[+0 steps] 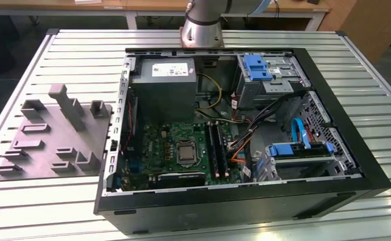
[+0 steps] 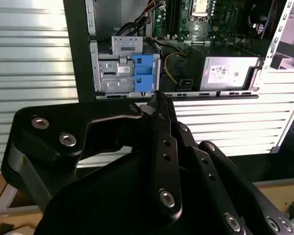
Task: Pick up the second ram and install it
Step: 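Press down the second ram until it locks into place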
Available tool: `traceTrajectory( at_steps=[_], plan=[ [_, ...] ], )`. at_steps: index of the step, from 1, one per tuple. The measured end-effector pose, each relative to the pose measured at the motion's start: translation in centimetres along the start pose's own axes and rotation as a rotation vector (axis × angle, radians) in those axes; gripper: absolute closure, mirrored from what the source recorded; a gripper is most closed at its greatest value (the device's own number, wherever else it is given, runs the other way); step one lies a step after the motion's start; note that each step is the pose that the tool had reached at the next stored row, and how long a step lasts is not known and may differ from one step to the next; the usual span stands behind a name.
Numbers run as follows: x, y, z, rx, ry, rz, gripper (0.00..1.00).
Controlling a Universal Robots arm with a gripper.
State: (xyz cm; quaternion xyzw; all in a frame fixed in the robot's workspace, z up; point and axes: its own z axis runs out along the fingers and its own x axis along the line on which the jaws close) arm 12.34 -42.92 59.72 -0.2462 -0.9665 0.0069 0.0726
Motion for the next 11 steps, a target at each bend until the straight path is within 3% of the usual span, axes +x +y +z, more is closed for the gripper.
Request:
traceTrajectory(
  at_steps=[2, 11],
  plan=[
    [0.66, -0.37, 0.44, 0.0001, 0.0002, 0.0, 0.9],
    [0.28, -0.16, 0.4, 0.0001, -0.0001, 0.0, 0.9]
  ],
)
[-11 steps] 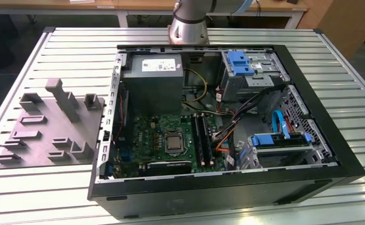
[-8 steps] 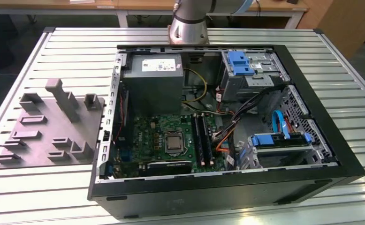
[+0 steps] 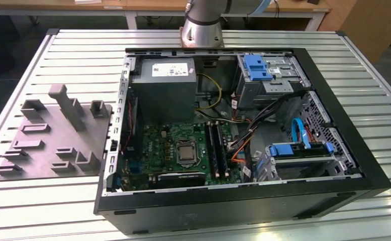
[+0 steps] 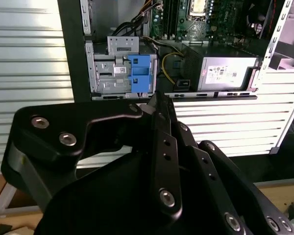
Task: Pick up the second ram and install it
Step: 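Press down the second ram until it locks into place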
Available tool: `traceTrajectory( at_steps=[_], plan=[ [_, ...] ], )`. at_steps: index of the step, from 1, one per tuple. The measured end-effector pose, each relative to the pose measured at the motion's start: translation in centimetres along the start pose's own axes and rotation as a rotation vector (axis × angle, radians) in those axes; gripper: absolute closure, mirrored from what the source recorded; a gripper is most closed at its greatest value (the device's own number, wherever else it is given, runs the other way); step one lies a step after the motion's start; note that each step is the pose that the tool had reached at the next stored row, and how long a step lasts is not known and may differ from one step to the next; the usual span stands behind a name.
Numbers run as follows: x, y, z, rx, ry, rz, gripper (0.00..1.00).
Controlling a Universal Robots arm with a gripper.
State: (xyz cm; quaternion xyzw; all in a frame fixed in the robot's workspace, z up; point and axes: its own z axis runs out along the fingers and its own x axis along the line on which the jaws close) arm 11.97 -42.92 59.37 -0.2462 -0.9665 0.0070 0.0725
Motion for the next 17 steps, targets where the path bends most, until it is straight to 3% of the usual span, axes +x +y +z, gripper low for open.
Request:
traceTrajectory(
  at_steps=[17],
  plan=[
    [0.35, -0.27, 0.25, 0.0, 0.0, 0.0, 0.9]
  ],
)
